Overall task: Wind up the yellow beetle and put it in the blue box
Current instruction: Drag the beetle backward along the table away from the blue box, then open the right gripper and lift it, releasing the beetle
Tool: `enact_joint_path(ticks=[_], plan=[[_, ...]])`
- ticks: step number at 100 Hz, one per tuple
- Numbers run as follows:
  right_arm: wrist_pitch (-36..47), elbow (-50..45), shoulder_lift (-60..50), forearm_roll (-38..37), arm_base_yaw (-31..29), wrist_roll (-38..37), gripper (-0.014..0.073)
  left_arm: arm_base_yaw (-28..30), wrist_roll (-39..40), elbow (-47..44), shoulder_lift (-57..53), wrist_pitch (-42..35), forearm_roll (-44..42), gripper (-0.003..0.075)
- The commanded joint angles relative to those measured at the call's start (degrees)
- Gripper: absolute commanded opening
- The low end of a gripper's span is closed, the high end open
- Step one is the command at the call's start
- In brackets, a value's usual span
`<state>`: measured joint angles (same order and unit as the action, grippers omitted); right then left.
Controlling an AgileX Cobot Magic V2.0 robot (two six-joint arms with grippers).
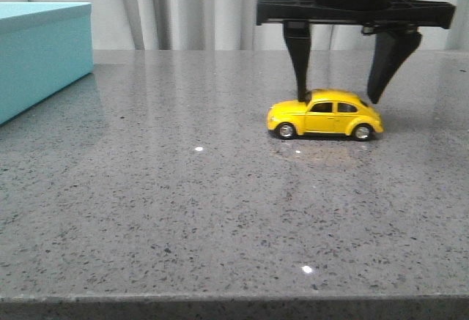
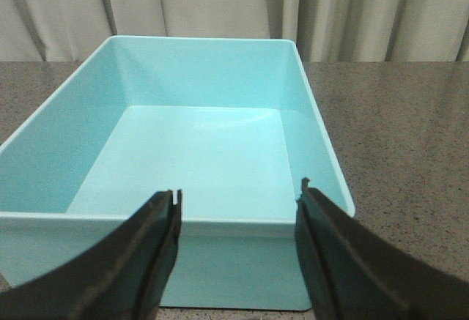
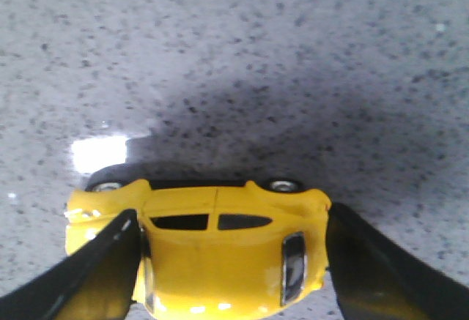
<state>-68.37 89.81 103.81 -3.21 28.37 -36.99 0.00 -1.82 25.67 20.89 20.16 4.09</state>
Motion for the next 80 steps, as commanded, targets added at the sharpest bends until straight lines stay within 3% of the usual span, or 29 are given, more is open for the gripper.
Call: enact_joint_path(ticks=[1, 30, 56, 80], plan=[[-1.6, -1.9, -3.0, -4.2, -1.4, 0.1, 0.0528, -0.4, 0.5, 2.0, 0.9, -4.3, 0.6, 0.0356], [0.2, -5.0, -6.8, -6.8, -4.5, 0.1, 0.0528, -0.4, 0.5, 2.0, 0.9, -4.3, 0.6, 0.0356], [5.9, -1.9, -13.4, -3.3, -3.5, 1.2, 0.0528, -0.4, 0.5, 2.0, 0.9, -4.3, 0.6, 0.0356], [6.2, -1.2, -21.1, -3.3, -2.9, 1.9, 0.0528, -0.4, 0.5, 2.0, 0.9, -4.3, 0.6, 0.0356]])
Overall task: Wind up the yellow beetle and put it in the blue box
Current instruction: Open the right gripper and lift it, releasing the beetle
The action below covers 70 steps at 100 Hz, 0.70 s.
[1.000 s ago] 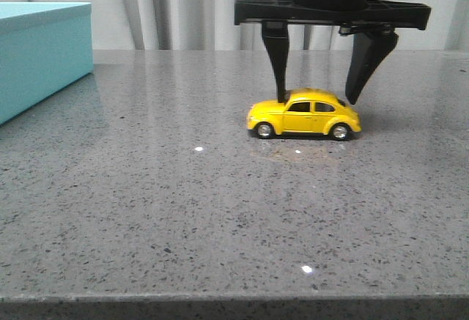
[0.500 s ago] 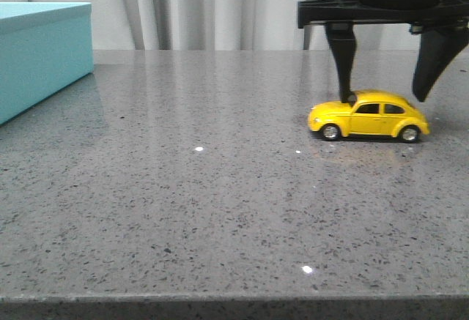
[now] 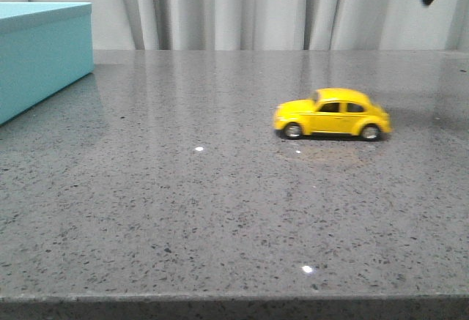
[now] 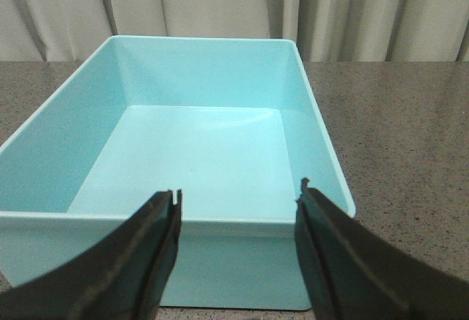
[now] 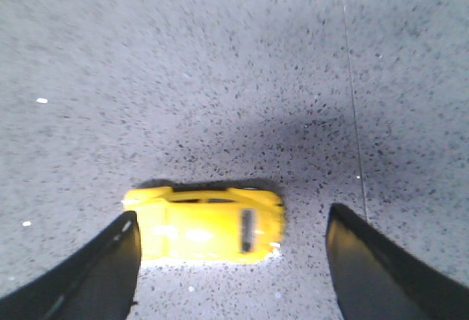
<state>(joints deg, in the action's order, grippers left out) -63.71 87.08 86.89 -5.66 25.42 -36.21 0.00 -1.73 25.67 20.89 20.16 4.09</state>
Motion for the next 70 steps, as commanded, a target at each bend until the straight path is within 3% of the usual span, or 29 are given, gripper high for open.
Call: enact_joint_path(ticks=[1, 42, 70], plan=[[1.6, 1.6, -4.4, -0.8, 0.0, 1.2, 0.0528, -0.4, 0.4, 2.0, 0.9, -4.5, 0.6, 0.0356], [7.6, 1.0, -11.6, -0.8, 0.0, 2.6, 0.0528, -0.4, 0.4, 2.0, 0.9, -7.2, 2.6, 0.0356], [16.7, -8.2, -19.2, -1.0, 2.3, 2.7, 0.0528, -0.4, 0.4, 2.4, 0.9, -7.2, 3.7, 0.0301]])
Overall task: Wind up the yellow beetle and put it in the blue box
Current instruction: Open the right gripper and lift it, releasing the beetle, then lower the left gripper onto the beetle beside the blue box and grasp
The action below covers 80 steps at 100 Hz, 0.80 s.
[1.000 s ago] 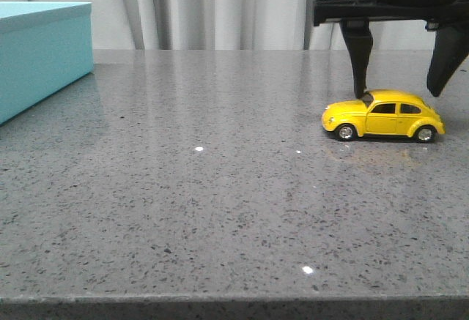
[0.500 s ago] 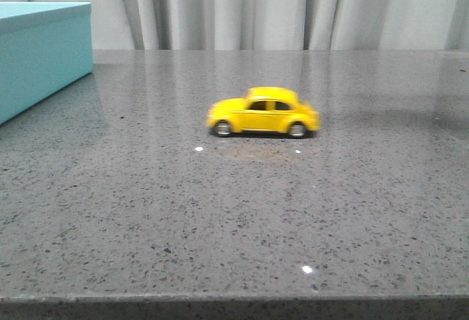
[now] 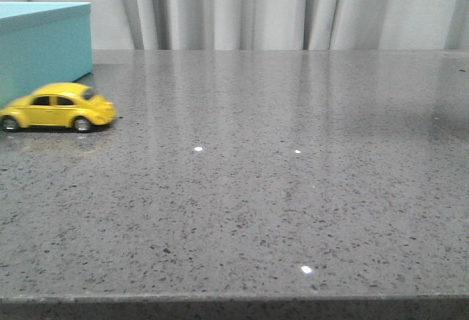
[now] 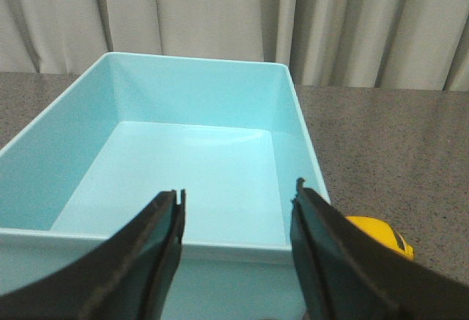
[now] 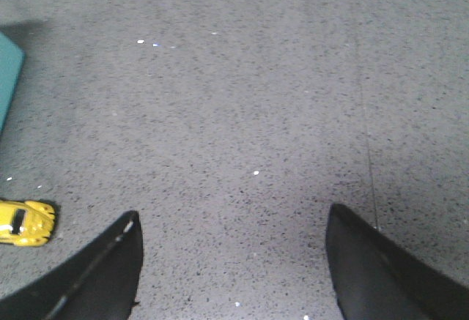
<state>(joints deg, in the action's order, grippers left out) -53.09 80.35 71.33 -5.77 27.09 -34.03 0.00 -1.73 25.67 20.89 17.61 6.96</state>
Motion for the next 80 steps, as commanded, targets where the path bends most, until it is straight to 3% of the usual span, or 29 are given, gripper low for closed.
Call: enact_joint_path(ticks=[1, 23, 43, 80], plan=[[6.3, -2.0, -3.8, -0.9, 0.8, 0.5, 0.0528, -0.4, 0.4, 2.5, 1.0, -4.5, 0.8, 0.0300], [10.4, -9.4, -8.7, -0.9, 3.0, 0.5, 0.0528, -0.7, -3.2, 7.7, 6.5, 1.1, 0.8, 0.0319], [11.0, -11.1, -11.0, -0.9, 4.1, 0.5, 0.0528, -4.5, -7.2, 15.7, 15.8, 5.4, 0.8, 0.0504], [11.6, -11.1, -13.4, -0.9, 4.6, 0.8, 0.0528, -16.5, -32.0, 34.4, 38.2, 21.3, 0.8, 0.0501]])
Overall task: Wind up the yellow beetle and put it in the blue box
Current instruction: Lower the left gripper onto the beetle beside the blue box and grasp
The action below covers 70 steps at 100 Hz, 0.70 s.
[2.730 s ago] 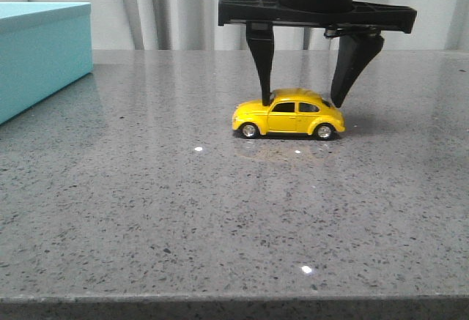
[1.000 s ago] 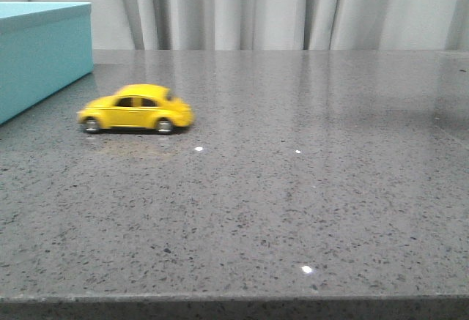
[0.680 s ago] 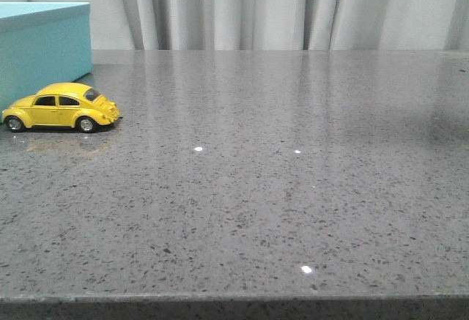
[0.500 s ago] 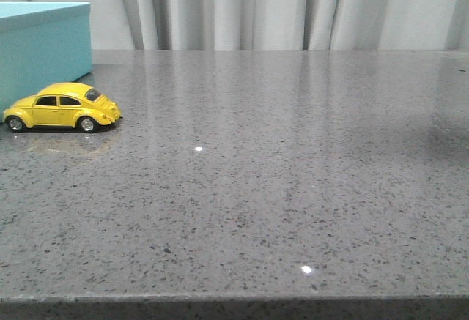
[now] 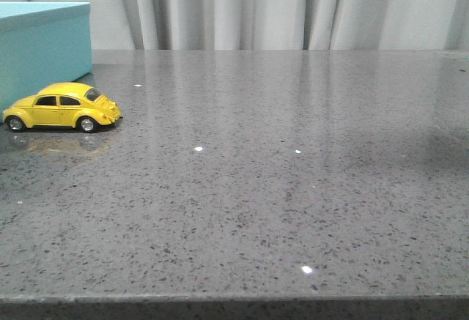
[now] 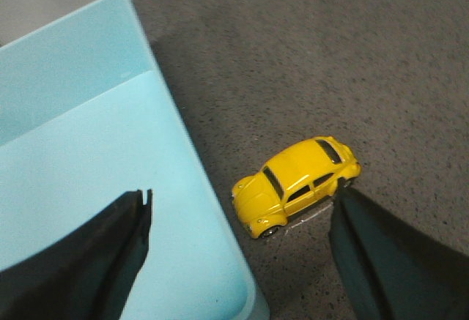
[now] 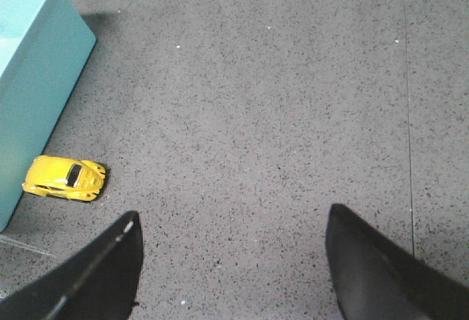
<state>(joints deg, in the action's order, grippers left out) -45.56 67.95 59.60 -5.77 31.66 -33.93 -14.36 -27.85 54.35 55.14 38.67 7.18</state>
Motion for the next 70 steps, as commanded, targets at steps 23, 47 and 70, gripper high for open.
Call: enact_joint_path(ticks=[23, 47, 70], plan=[[4.9, 1.3, -2.8, -0.9, 0.0, 0.7, 0.0528, -6.2, -21.9, 18.2, 16.1, 14.2, 0.6, 0.0500], [6.9, 1.3, -4.3, -0.9, 0.0, 0.7, 0.0528, -8.8, -30.4, 24.8, 26.0, 22.3, -0.4, 0.0492], [6.9, 1.3, -4.4, -0.9, 0.0, 0.7, 0.0528, -8.8, -31.1, 25.8, 29.9, 22.0, -3.3, 0.0473]])
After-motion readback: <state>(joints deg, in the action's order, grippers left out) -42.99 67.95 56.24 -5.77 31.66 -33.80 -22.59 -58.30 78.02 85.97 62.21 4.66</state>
